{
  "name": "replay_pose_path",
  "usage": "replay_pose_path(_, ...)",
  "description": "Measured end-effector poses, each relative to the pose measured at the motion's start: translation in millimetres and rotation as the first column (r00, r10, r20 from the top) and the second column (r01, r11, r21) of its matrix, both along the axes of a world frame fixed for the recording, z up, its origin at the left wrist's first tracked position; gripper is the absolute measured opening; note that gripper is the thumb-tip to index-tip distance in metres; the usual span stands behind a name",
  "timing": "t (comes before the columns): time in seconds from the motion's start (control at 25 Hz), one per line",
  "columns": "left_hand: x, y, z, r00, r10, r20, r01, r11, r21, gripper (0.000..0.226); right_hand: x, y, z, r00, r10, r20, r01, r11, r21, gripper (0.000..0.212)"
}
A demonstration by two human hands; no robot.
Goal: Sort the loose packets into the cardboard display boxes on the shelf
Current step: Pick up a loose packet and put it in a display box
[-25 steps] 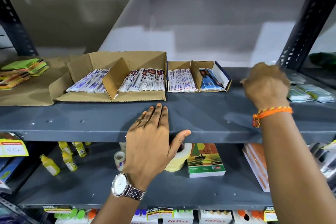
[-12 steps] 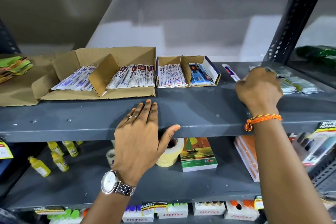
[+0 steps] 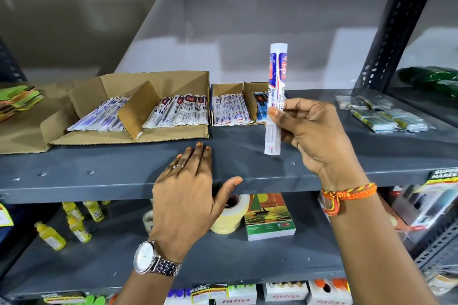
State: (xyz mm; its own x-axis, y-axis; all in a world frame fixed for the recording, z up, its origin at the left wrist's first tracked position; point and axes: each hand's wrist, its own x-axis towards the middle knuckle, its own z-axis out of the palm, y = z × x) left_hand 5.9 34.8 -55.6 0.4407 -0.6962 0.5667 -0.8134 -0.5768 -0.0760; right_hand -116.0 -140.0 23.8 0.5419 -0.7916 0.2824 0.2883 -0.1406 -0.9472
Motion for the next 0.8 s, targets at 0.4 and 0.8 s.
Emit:
replay_pose_path(0.4, -1, 1, 3, 1.000, -0.012, -0.026, 0.012, 1.000, 0.012, 0.085, 8, 20, 1, 0.996, 0.076, -0.055, -0.076, 0.997, 0.011, 0.008)
replay_pose_path(0.8, 32, 36, 6, 0.995, 0.066, -0.077, -0.067, 0.998, 0.000, 0.098, 70, 18, 20, 0.977, 0.074, -0.201, -0.099, 0.989, -0.113, 0.039)
